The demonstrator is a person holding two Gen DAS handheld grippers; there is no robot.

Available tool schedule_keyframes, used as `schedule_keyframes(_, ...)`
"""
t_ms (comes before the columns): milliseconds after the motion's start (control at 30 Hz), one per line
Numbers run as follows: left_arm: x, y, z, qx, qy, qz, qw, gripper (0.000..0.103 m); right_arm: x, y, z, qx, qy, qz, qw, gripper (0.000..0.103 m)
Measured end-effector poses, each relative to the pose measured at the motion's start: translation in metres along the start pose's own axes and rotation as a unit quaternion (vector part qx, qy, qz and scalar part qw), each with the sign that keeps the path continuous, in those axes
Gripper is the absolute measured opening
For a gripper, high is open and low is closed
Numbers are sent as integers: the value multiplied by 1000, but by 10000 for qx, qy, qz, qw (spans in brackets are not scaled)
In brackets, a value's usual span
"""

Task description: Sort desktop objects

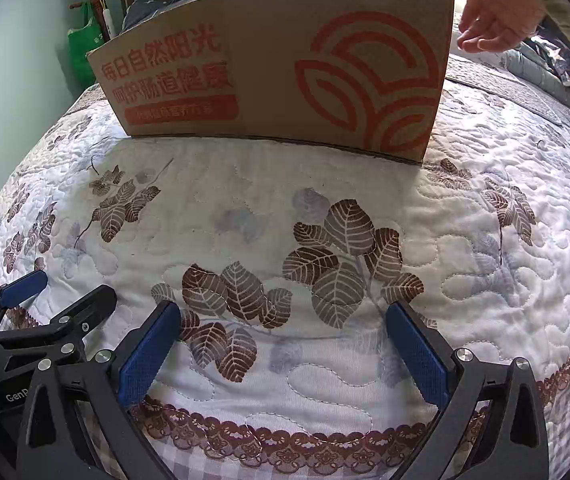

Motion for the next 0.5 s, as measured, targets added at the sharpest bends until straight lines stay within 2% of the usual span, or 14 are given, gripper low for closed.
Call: schedule_keyframes(500, 1, 1, -1, 6, 18, -9, 10000, 103, 2, -3, -1, -8, 6, -3, 10000, 103)
Point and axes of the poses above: each gripper's, at about its wrist camera, not at the fingertips, and z roughly against the way its jaws point, x to its right, y to its top, the point moved 6 cm from there along -z, roughly the way its jaws point, and after that the axes turned 10 degrees about z, right-handed, at the moved point
